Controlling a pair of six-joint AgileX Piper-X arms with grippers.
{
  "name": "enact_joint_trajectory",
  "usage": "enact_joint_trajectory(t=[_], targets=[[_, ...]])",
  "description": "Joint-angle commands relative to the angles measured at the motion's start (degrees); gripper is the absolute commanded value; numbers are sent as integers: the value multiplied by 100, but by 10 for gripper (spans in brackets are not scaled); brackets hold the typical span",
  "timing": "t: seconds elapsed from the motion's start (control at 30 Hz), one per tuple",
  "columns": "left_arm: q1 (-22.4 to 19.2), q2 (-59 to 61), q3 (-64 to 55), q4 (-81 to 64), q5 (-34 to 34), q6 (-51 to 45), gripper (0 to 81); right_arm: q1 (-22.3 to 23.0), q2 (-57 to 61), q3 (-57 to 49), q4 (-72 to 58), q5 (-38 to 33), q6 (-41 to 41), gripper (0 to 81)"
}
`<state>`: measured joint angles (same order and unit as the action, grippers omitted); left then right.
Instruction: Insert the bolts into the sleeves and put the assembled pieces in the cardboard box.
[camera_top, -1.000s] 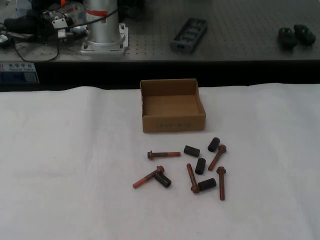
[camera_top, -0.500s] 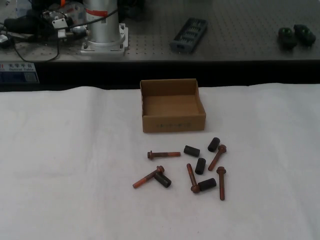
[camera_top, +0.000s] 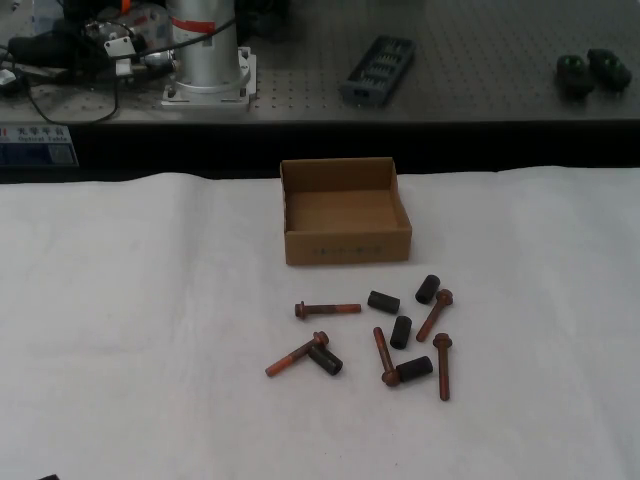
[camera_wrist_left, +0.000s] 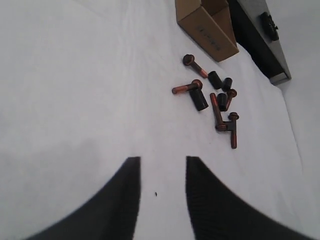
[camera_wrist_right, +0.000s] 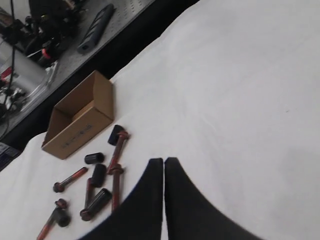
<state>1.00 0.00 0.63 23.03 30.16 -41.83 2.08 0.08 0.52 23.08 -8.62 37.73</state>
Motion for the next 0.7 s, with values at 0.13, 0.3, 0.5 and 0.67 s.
enact_joint_trajectory(t=[0.13,0.3,0.5,0.67], targets=[[0,0,-63,-39,53,-170,464,10,407,-60,-211,-954,58,213],[0,0,-63,-39,53,-170,417,10,1584,-491,-826,-1508,58,223],[0,0,-63,-39,17,-156,407,130,3570,-1410,-851,-2253,37,223],[0,0,-63,-39,-36,-156,407,891,5338,-2223,-851,-2332,-12,223]])
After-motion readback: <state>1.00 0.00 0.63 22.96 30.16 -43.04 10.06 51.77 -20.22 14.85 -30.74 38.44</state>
